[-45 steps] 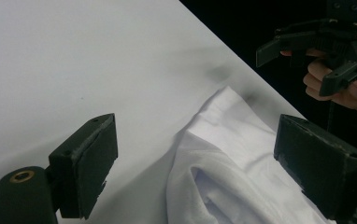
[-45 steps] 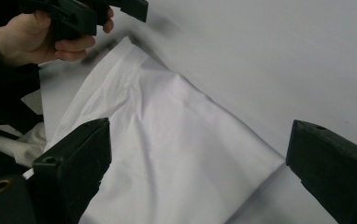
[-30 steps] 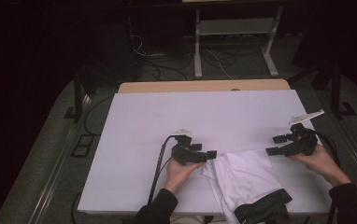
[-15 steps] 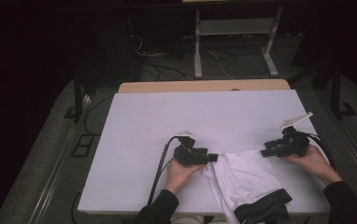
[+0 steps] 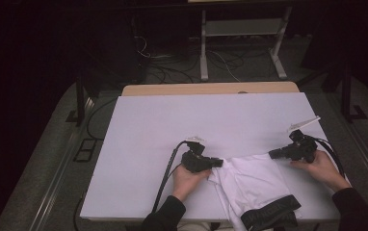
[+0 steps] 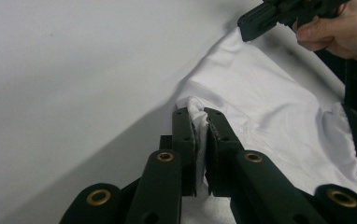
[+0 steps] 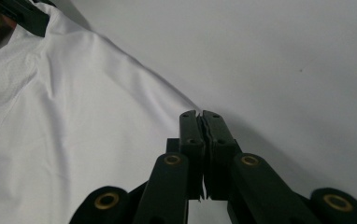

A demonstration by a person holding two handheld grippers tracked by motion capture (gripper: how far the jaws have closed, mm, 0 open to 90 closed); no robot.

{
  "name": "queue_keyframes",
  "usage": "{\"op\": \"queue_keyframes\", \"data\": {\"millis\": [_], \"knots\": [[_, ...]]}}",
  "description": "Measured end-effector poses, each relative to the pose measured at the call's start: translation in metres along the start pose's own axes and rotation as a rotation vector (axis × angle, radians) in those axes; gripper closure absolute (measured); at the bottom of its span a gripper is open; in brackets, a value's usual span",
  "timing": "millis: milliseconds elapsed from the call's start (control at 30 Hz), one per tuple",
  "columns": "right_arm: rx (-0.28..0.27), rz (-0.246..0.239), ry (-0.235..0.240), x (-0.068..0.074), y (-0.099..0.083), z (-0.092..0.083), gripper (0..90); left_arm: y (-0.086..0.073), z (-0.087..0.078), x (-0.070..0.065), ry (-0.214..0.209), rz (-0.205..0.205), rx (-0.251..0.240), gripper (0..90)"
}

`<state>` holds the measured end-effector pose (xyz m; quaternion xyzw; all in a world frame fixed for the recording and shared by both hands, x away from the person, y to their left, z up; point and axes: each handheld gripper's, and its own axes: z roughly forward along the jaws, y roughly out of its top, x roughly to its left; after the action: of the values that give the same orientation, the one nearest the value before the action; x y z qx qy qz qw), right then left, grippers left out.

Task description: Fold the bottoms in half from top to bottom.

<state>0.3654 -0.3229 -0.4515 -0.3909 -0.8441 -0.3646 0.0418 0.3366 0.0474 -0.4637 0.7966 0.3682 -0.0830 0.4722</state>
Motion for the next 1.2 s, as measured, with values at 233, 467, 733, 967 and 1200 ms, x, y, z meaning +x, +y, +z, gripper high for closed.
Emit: {"op": "queue_keyframes", "data": {"millis": [233,467,733,967,1200], "knots": [[-0.031,0.017,0.004,0.005,0.006,-0.003,86.6,0.003,-0.012,-0.009,0.044,0.073,-0.026,83.7],[-0.057,0.002,0.0,0.012,0.019,0.002,86.6,0.011,-0.029,-0.011,0.092,0.133,-0.009,83.7],[-0.092,0.017,0.023,0.018,0.041,0.013,86.7,0.025,-0.052,0.0,0.124,0.163,0.006,83.5],[-0.11,0.004,0.029,0.024,0.055,0.024,86.7,0.038,-0.066,0.01,0.15,0.171,0.022,83.5],[-0.125,0.004,0.022,0.026,0.065,0.032,86.7,0.045,-0.07,0.014,0.187,0.239,0.068,83.5]]}}
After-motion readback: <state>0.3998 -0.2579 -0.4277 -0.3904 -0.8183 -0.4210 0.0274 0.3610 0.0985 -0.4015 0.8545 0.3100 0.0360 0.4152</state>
